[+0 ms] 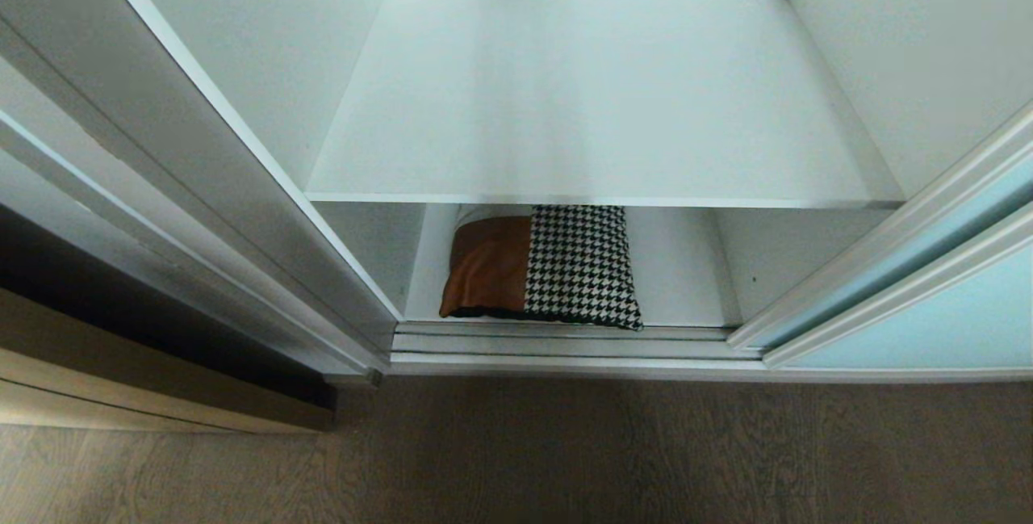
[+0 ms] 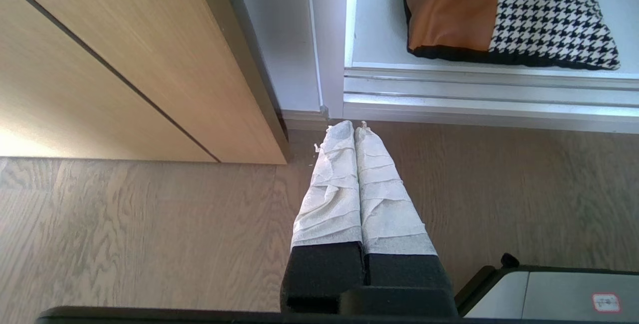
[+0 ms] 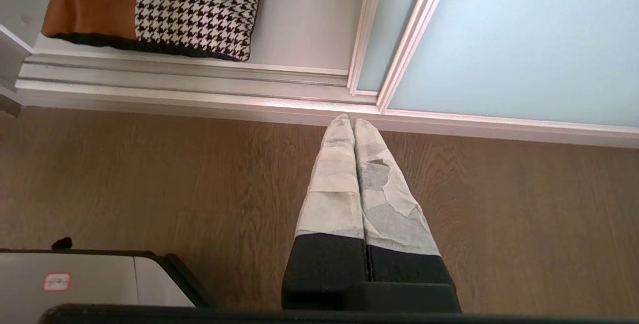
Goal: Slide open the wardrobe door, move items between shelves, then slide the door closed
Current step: Place the pillow on the higher shelf
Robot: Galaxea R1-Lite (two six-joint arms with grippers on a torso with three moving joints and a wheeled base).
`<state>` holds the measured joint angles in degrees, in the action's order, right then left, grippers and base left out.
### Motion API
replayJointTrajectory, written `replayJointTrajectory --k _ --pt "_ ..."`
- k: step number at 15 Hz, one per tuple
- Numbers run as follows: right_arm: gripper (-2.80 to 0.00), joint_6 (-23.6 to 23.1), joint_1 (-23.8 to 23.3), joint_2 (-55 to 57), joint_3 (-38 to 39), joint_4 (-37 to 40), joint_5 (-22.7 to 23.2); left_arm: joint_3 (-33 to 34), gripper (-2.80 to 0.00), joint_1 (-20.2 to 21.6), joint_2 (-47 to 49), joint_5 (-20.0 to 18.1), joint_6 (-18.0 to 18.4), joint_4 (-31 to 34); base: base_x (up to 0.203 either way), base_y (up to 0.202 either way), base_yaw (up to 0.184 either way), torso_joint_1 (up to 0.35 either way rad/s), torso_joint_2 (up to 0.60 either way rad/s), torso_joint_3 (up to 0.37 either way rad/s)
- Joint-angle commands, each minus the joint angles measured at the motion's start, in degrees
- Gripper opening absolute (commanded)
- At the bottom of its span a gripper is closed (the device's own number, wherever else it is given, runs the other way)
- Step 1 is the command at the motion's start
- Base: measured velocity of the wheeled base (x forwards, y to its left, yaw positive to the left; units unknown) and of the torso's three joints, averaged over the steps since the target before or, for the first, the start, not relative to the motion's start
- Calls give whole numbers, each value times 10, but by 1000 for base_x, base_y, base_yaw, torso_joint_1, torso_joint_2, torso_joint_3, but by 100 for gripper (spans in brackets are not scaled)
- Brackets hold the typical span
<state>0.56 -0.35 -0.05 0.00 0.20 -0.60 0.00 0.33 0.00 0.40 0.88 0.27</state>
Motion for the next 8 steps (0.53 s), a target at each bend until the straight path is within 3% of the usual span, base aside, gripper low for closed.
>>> replayJointTrajectory --k 1,4,6,8 --pt "-280 8 0 0 0 -2 0 1 -280 0 1 0 0 0 0 0 0 0 0 0" --pt "-280 6 0 2 -25 5 -5 1 -280 0 1 0 0 0 0 0 0 0 0 0" --pt "-280 8 0 42 -127 51 -4 1 -280 0 1 0 0 0 0 0 0 0 0 0" --pt "-280 43 1 111 -241 145 21 1 -280 0 1 0 0 0 0 0 0 0 0 0"
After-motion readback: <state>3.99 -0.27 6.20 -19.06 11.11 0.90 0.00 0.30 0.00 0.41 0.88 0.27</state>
